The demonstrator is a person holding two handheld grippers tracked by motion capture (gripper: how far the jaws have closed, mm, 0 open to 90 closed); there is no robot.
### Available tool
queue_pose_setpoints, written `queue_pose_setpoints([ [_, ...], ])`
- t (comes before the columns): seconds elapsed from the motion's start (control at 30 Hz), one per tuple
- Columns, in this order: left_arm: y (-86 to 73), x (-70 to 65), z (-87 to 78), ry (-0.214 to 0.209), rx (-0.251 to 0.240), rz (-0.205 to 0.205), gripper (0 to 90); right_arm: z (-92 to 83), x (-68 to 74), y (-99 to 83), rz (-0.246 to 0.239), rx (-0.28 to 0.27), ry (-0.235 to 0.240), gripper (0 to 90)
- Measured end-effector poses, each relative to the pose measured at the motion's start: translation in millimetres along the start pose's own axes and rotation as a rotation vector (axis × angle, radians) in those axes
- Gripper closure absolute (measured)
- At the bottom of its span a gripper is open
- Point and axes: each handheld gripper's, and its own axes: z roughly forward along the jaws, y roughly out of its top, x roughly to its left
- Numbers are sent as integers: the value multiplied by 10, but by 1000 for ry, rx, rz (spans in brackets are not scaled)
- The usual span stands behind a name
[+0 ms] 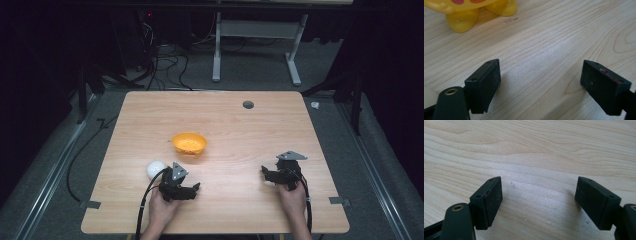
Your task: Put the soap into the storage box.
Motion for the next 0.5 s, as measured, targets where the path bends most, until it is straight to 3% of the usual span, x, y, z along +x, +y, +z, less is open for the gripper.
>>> queue_pose_setpoints([
  [0.5,1,1,-1,1,0,-3,171,0,-1,0,0,0,-1,230],
])
